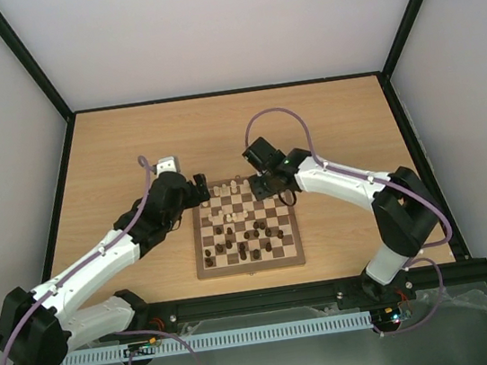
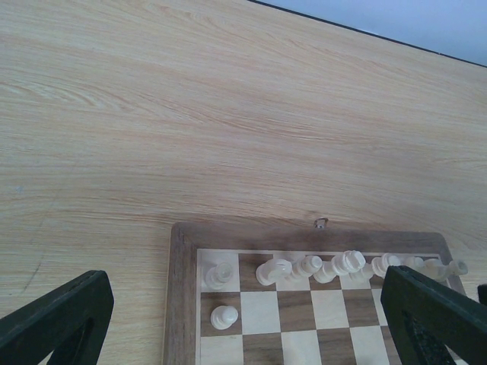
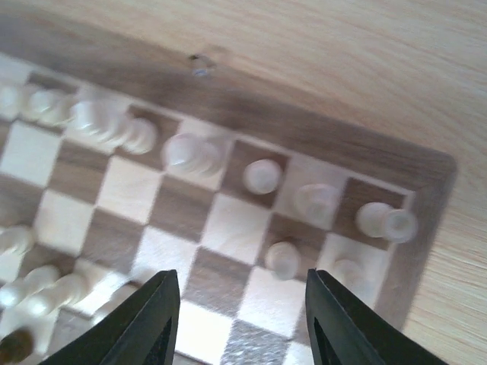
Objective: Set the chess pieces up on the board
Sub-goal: Place the chess piece on the chessboard, then pick up the chess piece from the chessboard.
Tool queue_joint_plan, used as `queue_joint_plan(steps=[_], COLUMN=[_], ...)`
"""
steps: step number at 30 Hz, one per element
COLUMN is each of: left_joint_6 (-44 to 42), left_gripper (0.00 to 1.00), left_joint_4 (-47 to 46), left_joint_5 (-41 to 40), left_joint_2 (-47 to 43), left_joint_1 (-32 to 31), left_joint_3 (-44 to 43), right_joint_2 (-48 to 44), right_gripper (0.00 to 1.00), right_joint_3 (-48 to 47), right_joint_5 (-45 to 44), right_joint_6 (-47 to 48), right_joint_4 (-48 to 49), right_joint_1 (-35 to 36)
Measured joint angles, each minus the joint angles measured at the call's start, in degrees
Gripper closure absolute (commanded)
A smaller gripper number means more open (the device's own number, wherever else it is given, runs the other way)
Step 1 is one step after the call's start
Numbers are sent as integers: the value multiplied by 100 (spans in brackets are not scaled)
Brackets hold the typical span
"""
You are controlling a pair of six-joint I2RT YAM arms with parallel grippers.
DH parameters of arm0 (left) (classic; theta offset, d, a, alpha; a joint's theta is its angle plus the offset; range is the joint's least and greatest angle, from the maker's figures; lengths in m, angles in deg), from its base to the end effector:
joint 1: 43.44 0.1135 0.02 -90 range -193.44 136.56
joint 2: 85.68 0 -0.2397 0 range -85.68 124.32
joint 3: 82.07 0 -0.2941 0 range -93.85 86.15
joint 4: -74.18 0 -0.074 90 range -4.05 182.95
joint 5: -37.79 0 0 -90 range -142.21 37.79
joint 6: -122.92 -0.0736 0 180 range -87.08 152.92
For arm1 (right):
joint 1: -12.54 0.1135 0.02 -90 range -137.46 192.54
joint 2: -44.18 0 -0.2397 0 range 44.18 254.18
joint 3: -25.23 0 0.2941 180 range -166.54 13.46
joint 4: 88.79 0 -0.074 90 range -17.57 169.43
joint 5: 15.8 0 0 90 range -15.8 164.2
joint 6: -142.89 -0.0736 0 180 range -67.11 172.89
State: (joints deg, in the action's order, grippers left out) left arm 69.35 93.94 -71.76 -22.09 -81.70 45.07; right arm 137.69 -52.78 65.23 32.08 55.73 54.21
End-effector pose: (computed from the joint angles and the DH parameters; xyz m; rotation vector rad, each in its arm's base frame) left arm 0.2711 -0.1825 0.2007 -0.1723 2.0919 -0.4383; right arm 0.3142 0.2643 0.1602 -0.3791 2.4380 0.2878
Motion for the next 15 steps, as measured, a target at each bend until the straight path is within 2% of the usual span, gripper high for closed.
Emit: queue_joint_plan(steps=[8,15], left_joint_6=[37,109], left_gripper=[1,0], left_joint_4=[-55,-208], left_joint_5=[-42,-37], left_joint_2=[-352,-990], left_joint_1=[0,2], left_joint_3=[155,437], right_joint_2=[66,369], right_gripper=[59,61], right_joint_3=[-81,-138], right_joint_5=[267,361], right_joint_6=[48,46], right_joint_4=[-55,-72], right_joint_1=[789,988])
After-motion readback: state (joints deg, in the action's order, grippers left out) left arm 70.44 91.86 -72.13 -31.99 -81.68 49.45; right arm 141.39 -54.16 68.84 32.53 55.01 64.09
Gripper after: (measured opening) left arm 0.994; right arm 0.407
